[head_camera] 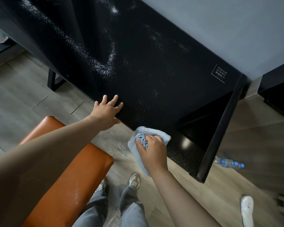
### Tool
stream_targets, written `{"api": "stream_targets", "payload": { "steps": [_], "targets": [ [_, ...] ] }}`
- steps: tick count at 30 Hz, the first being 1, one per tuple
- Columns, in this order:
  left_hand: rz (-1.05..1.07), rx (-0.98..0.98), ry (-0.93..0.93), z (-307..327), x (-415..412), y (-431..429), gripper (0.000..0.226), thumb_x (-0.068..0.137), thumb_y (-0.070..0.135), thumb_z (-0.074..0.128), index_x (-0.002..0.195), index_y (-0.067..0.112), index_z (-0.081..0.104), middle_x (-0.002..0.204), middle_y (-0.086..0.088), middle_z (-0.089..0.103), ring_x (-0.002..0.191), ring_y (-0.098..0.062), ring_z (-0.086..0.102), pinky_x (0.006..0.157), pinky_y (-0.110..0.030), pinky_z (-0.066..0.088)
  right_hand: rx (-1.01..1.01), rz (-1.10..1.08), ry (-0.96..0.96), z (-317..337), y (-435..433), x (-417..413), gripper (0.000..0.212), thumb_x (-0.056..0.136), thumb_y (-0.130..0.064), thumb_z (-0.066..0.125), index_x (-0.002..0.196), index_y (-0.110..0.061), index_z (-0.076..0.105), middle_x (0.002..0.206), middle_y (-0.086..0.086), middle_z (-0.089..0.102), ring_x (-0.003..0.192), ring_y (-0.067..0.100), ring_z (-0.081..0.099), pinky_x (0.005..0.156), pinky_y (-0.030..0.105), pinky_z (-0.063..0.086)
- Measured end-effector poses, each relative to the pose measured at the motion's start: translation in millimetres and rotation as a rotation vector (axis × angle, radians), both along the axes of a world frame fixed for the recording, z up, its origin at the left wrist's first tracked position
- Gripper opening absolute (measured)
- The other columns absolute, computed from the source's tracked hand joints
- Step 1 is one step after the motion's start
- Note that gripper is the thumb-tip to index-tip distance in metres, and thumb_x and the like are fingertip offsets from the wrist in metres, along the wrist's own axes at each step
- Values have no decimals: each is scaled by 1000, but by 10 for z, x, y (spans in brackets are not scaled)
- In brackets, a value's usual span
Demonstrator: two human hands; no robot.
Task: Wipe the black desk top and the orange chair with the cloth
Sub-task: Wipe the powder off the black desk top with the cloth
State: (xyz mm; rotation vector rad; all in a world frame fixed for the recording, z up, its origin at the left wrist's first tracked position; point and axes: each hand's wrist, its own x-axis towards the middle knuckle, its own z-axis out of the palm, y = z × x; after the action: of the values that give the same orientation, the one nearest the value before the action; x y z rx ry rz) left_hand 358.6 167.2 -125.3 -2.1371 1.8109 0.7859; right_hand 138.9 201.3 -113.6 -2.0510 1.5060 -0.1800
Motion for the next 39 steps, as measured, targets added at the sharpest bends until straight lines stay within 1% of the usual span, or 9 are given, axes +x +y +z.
{"api": "stream_targets", "payload": {
  "steps": [2,6,9,13,17,23,28,31,39],
  "targets": [
    [-18,24,5,58,28,-1,76,95,45,51,154,30,6,161,1,-13,146,-38,-9,117,-56,11,58,-15,-25,72,70,4,39,92,-50,38,78,-20,60,80,-8,62,84,8,55,76,20,41],
    [-40,76,28,111,65,-28,73,96,44,50,154,28,8,161,0,-11,147,-38,-7,118,-50,17,192,-63,-42,188,161,-19,28,99,-33,48,79,-18,61,72,-10,59,68,0,55,61,4,34],
    [-36,88,61,152,75,45,70,97,43,49,154,26,11,162,0,-6,148,-35,-2,117,-46,24,169,-150,-128,285,214,-10,30,98,-34,50,74,-18,60,64,-11,59,62,-2,57,57,6,38],
    [-42,66,97,252,131,226,68,98,43,46,154,26,12,162,1,-1,148,-33,2,114,-44,27,91,-240,-225,484,187,50,28,96,-36,52,75,-21,62,69,-10,64,70,0,62,62,15,50],
    [-23,26,147,415,264,335,68,97,45,47,154,25,15,162,0,4,148,-31,3,118,-45,22,19,-318,-274,728,78,100,22,97,-37,51,82,-27,64,74,-16,65,75,-6,61,67,10,47],
    [-47,-36,182,761,403,278,70,96,46,49,154,23,16,162,-1,6,148,-29,4,119,-42,20,-87,-391,-361,1142,-151,130,33,97,-34,52,69,-19,61,66,-9,62,66,-9,59,55,6,42],
    [-32,-63,195,928,412,91,72,96,47,50,154,24,15,162,0,6,149,-29,4,118,-44,21,-184,-404,-393,1383,-466,55,37,97,-33,52,69,-12,62,63,-2,63,63,-5,59,53,7,41],
    [-26,-77,195,940,366,-79,73,95,47,50,154,25,13,162,0,6,149,-29,5,118,-43,21,-201,-409,-396,1421,-775,-5,35,98,-35,51,69,-16,61,66,-3,64,66,-5,60,53,7,41],
    [14,-11,195,809,86,-724,72,96,45,50,154,20,15,161,-2,11,148,-28,9,119,-37,17,-222,-385,-405,1352,-1909,-177,41,97,-33,51,59,-18,49,54,-8,50,50,-4,51,48,8,37]
  ]
}}
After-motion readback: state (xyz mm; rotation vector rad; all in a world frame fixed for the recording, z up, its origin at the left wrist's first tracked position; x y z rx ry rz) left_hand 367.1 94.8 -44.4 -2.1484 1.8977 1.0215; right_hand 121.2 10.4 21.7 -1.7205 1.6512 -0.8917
